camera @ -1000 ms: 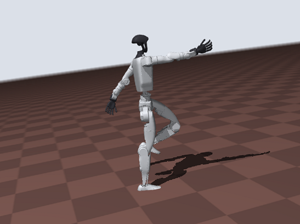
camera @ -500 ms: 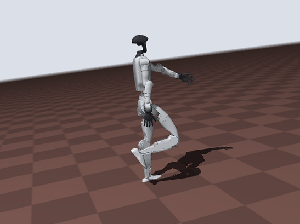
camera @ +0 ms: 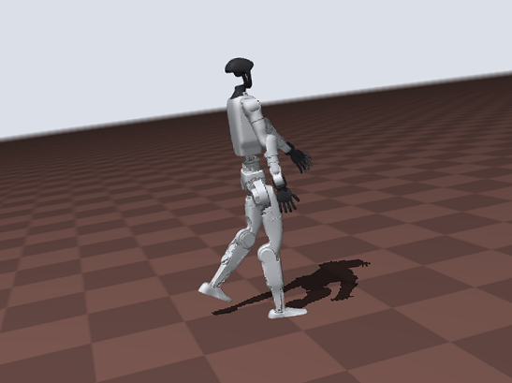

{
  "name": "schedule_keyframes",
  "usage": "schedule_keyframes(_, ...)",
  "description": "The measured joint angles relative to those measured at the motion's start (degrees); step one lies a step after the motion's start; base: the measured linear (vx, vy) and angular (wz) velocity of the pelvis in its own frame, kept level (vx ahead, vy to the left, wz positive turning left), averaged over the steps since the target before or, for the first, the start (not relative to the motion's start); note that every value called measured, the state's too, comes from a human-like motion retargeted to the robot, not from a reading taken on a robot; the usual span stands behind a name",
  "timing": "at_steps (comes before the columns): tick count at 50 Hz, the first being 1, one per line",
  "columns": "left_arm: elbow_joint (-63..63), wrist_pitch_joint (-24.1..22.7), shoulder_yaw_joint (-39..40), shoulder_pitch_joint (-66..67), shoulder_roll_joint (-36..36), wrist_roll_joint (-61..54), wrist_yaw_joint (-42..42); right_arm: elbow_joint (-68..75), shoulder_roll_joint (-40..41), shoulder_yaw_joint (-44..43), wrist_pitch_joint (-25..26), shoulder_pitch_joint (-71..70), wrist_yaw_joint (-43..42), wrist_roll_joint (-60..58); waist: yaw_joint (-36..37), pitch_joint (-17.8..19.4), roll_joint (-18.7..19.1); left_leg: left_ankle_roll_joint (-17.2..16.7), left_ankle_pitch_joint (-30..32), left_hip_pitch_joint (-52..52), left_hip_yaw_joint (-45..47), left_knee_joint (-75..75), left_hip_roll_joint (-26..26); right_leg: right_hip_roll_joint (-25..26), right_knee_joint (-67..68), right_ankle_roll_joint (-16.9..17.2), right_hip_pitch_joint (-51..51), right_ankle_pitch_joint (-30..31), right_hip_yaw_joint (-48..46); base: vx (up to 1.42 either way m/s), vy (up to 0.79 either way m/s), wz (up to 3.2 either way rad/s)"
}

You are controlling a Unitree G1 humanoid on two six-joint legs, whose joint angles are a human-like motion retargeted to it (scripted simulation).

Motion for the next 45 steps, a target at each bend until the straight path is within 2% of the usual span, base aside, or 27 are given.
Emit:
schedule_keyframes(2, 0.23, -1.08, -4.92, 16.86, -1.64, 1.11, -4.75, -2.36, -2.49, -6.93, -3.03, -15.07, -5.25, -0.40, -0.97, -5.45, 0.24, 2.61, -9.19, -23.40, 1.38, 36.05, 6.57, 0.41, 0.00, -2.02, -4.18, -1.13, 0.27, 0.42, -0.08, -0.03)
schedule_keyframes(3, 0.60, -1.64, -6.36, 24.58, -2.20, 1.15, -5.15, -4.29, -3.68, -9.89, -4.31, -22.69, -7.95, 0.29, -0.43, -5.88, 0.36, 4.71, -13.21, -30.35, 2.05, 48.30, 9.17, 0.61, 0.00, -2.17, -4.25, -1.96, 0.88, 0.49, -0.04, -0.36)
schedule_keyframes(5, 1.14, -2.75, -8.17, 38.98, -2.79, -0.72, -5.89, -7.40, -5.87, -12.04, -7.52, -37.98, -12.57, 5.05, 2.58, -5.68, 0.11, 8.63, -20.48, -40.93, 3.67, 66.96, 13.71, 0.91, 0.00, -1.89, -3.95, -3.35, 3.31, 0.55, -0.02, -0.99)
schedule_keyframes(7, 0.90, -3.62, -8.48, 52.18, -2.07, -5.14, -7.62, -9.35, -8.49, -8.81, -11.61, -51.86, -15.87, 13.04, 7.50, -5.22, -0.94, 10.16, -24.79, -49.67, 4.27, 77.86, 15.66, 0.66, 0.24, -1.62, -3.87, -4.54, 6.55, 0.57, 0.02, -1.31)
schedule_keyframes(8, 0.48, -3.75, -8.12, 58.51, -1.25, -7.40, -8.73, -9.98, -10.13, -6.53, -13.36, -58.08, -17.04, 16.51, 10.02, -5.11, -1.47, 9.90, -25.91, -54.11, 3.85, 81.31, 15.66, 0.47, 0.29, -1.66, -3.78, -5.07, 7.88, 0.57, 0.05, -1.12)
schedule_keyframes(12, -1.24, -1.81, -4.39, 79.83, 3.62, -13.35, -12.45, -9.90, -17.49, 2.00, -15.52, -77.89, -19.40, 21.95, 16.93, -5.26, -2.77, 7.06, -25.69, -69.86, 0.35, 84.11, 13.19, -0.25, 0.00, -2.03, -2.18, -6.66, 9.41, 0.58, 0.10, -0.40)
schedule_keyframes(15, -1.49, 0.55, -0.06, 89.20, 6.40, -18.39, -14.68, -7.56, -20.79, 9.27, -15.43, -88.69, -19.81, 22.22, 17.60, -6.24, -3.35, 9.75, -23.39, -76.03, 0.91, 77.08, 14.24, -0.59, 0.00, -1.93, -1.08, -7.44, 7.90, 0.57, 0.12, 0.47)
schedule_keyframes(17, -1.19, 1.83, 2.50, 91.17, 6.88, -21.18, -15.78, -6.43, -21.09, 12.20, -15.37, -92.57, -19.72, 21.36, 17.07, -7.21, -3.48, 12.36, -22.30, -75.49, 3.66, 67.64, 16.18, -0.48, 0.48, -1.80, -0.76, -7.76, 7.21, 0.56, 0.10, 0.42)
schedule_keyframes(19, -1.13, 2.85, 3.49, 90.48, 6.34, -22.42, -16.25, -5.26, -20.08, 12.73, -14.97, -94.27, -19.48, 20.07, 16.56, -8.21, -3.65, 12.65, -21.23, -71.70, 6.83, 53.57, 16.23, -0.61, 1.63, -1.50, -0.87, -8.14, 7.38, 0.57, 0.11, 0.02)
schedule_keyframes(21, -1.17, 3.54, 3.02, 87.23, 5.09, -22.38, -15.43, -4.50, -18.05, 11.19, -14.29, -93.01, -19.06, 18.92, 16.59, -8.60, -3.87, 10.28, -19.85, -63.68, 9.84, 33.71, 14.07, -1.10, 3.17, -1.03, -0.40, -8.72, 8.51, 0.62, 0.12, -0.59)
schedule_keyframes(23, -0.64, 3.39, 2.52, 80.87, 3.60, -22.32, -11.96, -4.88, -15.37, 8.28, -13.79, -88.51, -18.73, 18.65, 18.26, -6.34, -3.39, 6.27, -16.87, -48.34, 13.20, 6.35, 10.18, -1.69, 5.07, -0.28, 2.96, -9.69, 10.94, 0.74, 0.16, -1.47)
schedule_keyframes(25, 0.55, 0.50, 2.95, 71.54, 2.09, -25.15, -4.91, -6.43, -12.19, 4.58, -15.08, -81.61, -19.75, 19.43, 20.64, -1.77, 0.35, 3.17, -8.56, -27.72, 16.34, -23.16, 7.28, 0.08, 7.13, 0.03, 10.11, -10.74, 14.13, 0.82, 0.25, -1.75)
schedule_keyframes(27, 1.69, -2.99, 3.31, 60.81, 0.27, -29.50, 1.12, -8.03, -8.13, -0.11, -16.48, -71.96, -21.52, 17.14, 18.33, -0.66, 4.66, 0.63, 1.36, -16.33, 17.50, -37.18, 7.56, 3.62, 11.31, -1.70, 13.98, -10.71, 14.95, 0.76, 0.33, -0.45)
schedule_keyframes(30, 2.12, -4.46, 3.39, 43.83, -1.46, -27.58, 4.14, -9.23, -1.31, -5.58, -14.88, -51.88, -19.51, 6.60, 9.87, -2.73, 7.81, -3.83, 5.25, -12.00, 14.91, -38.78, 9.07, 7.14, 30.47, -5.77, 8.65, -7.75, 10.97, 0.62, 0.32, 1.06)
schedule_keyframes(33, 0.16, -1.80, 5.51, 22.19, 0.64, -15.79, 4.20, -7.27, 1.76, -4.71, -9.25, -29.52, -11.35, -6.69, 2.37, -6.46, 7.84, -4.52, 4.01, -13.75, 9.43, -38.78, 8.31, 6.14, 66.10, -8.62, -11.53, -6.72, 5.10, 0.49, 0.22, 1.70)
schedule_keyframes(35, -1.71, 0.40, 7.71, 6.33, 2.70, -9.74, 5.03, -4.48, 2.18, -3.88, -4.87, -15.83, -6.22, -15.63, -1.73, -5.69, 8.54, -5.22, 2.89, -12.57, 5.72, -38.78, 8.14, 4.75, 85.85, -10.53, -21.44, -9.42, 2.41, 0.52, 0.16, 1.79)
schedule_keyframes(37, -2.80, 2.39, 8.44, -9.10, 4.93, -8.03, 6.48, -2.23, 2.35, -2.84, -1.82, -3.21, -2.63, -19.64, -5.86, -4.11, 9.42, -5.27, 2.02, -11.10, 2.24, -38.78, 8.06, 3.75, 100.79, -11.46, -29.85, -13.48, 1.25, 0.55, 0.12, 1.59)
schedule_keyframes(40, -3.50, 3.54, 4.54, -28.49, 9.24, -11.98, 9.35, -0.83, 2.43, -0.06, -0.27, 14.24, 1.61, -14.92, -11.18, -2.81, 11.09, -4.00, 1.02, -9.48, -1.05, -38.78, 8.55, 3.99, 114.72, -12.06, -42.09, -18.41, 1.14, 0.56, 0.06, 0.87)
schedule_keyframes(42, -3.19, 3.47, 0.35, -38.34, 12.89, -13.63, 9.94, -0.62, 1.64, 1.66, -0.30, 24.32, 4.72, -10.23, -13.76, -2.92, 12.33, -3.28, 0.45, -8.55, -1.38, -38.78, 9.24, 4.77, 117.93, -13.10, -49.34, -20.80, 1.24, 0.59, 0.00, 0.14)
schedule_keyframes(45, -2.17, 3.33, -4.68, -49.61, 18.17, -12.60, 8.74, 0.00, -0.90, 2.38, 0.04, 36.72, 8.52, -7.38, -16.62, -3.85, 13.92, -3.03, -0.45, -7.08, -0.65, -38.78, 10.13, 5.97, 115.94, -14.40, -57.42, -23.42, 1.07, 0.61, -0.03, -0.15)
